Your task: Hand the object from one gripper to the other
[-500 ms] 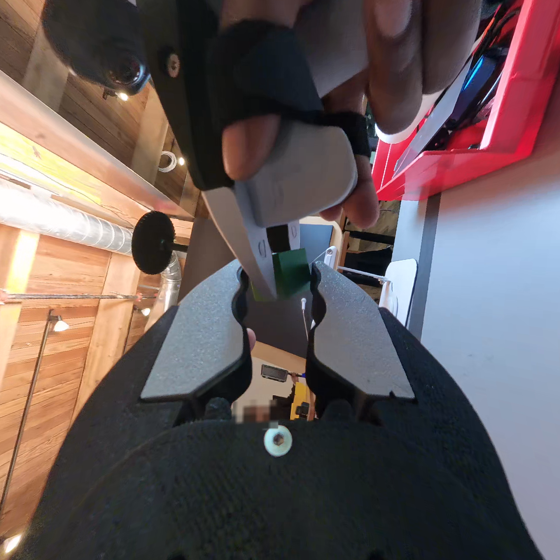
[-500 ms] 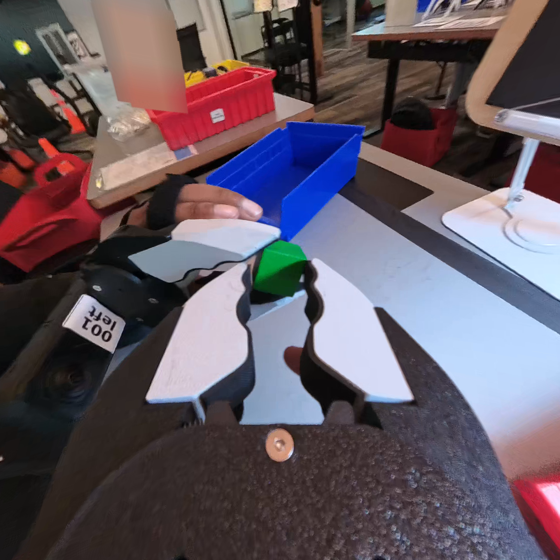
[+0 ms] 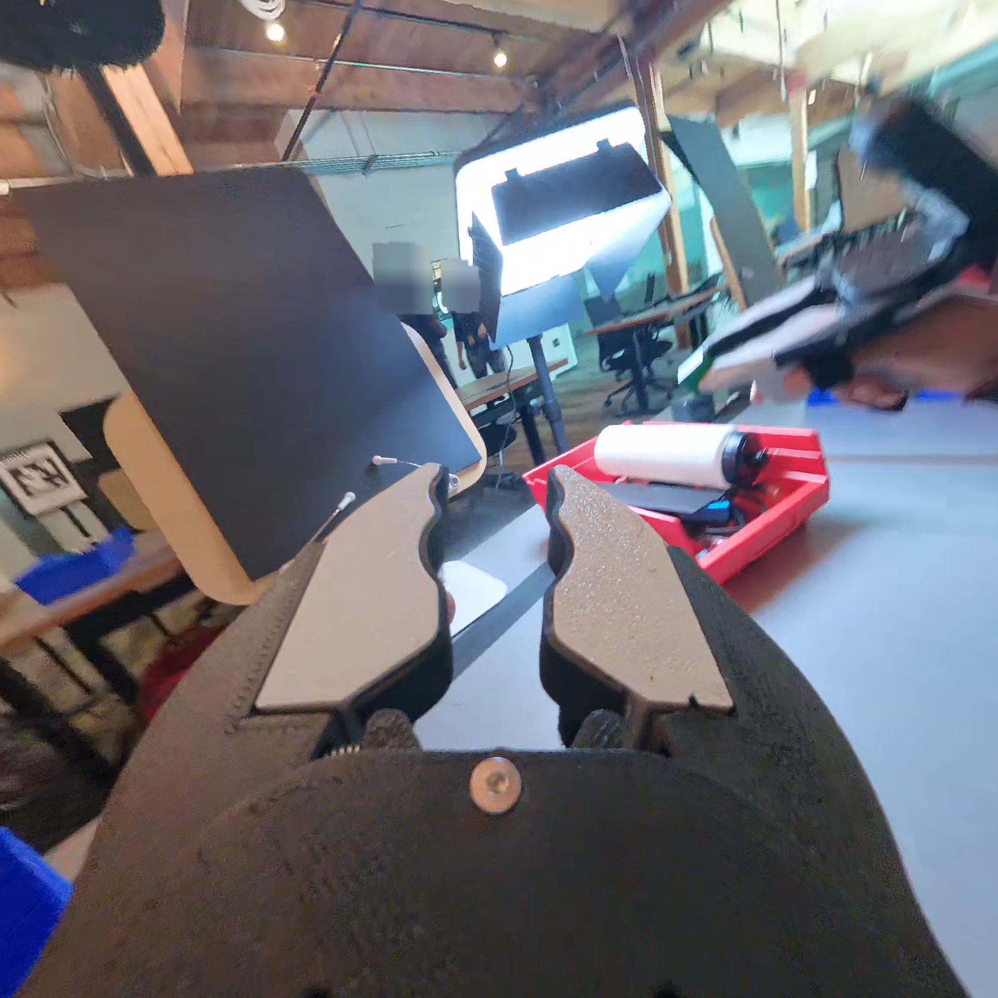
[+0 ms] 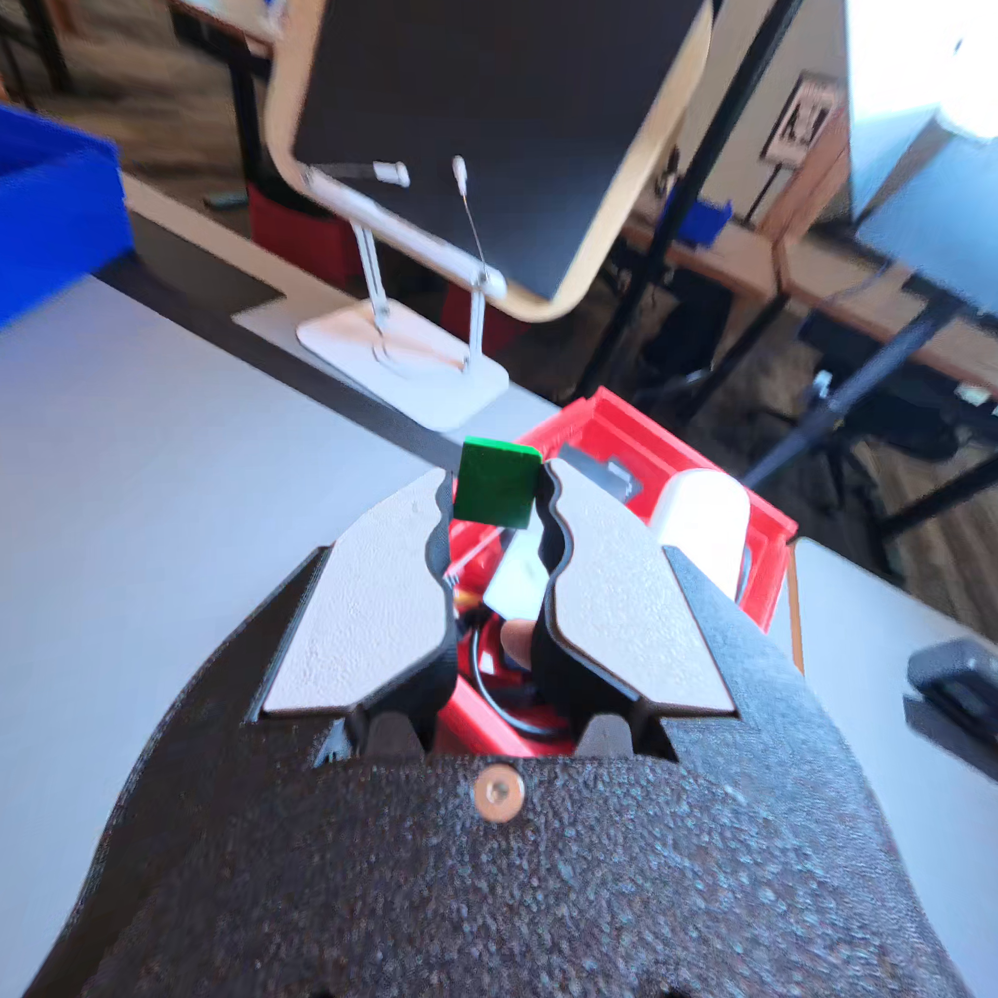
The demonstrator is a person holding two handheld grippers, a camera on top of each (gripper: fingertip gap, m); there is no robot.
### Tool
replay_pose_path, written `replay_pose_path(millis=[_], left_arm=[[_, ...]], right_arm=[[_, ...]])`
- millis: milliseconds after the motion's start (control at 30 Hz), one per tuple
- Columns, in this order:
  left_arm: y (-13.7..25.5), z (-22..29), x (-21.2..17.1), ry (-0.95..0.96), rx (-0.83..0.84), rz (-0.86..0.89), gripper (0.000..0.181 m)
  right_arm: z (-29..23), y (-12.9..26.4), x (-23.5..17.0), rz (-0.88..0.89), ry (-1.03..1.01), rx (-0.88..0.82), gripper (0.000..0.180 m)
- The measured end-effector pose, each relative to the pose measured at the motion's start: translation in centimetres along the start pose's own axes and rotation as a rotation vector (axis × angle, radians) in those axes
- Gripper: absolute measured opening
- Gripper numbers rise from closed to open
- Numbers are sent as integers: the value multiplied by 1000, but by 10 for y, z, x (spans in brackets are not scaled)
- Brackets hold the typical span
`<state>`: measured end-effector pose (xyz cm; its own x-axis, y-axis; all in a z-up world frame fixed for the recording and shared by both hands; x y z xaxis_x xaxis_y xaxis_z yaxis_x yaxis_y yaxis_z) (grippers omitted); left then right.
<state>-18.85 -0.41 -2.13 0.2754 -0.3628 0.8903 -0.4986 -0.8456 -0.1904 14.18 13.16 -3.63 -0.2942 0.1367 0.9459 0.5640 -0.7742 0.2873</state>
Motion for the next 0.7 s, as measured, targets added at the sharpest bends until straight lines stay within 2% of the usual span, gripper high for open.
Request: replay_pose_path(millis=[200,433,567,700], left_arm=[[7,-27,-8,239,14,45,31],[18,-47,-5,213,69,33,31],[34,-72,-2,234,155,64,29],[50,-93,-1,251,223,67,29]], right_arm=[[-9,-46,-47,-235,-100,134,29],[-17,-78,-86,-437,-156,78,29],[-13,-79,-86,-410,-188,73,30],[-9,-69,-66,-269,-218,90,39]])
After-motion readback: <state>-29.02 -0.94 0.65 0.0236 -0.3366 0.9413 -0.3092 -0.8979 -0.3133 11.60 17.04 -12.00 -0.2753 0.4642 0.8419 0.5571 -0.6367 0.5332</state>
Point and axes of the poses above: each gripper's, where its closed fingertips meet, y back along the fingers, x out of its top, z = x × y across the jaws, the point moved 8 cm from there along y, back along the fingers, and after that the axes turned 8 degrees about -y, right-handed, at the moved point
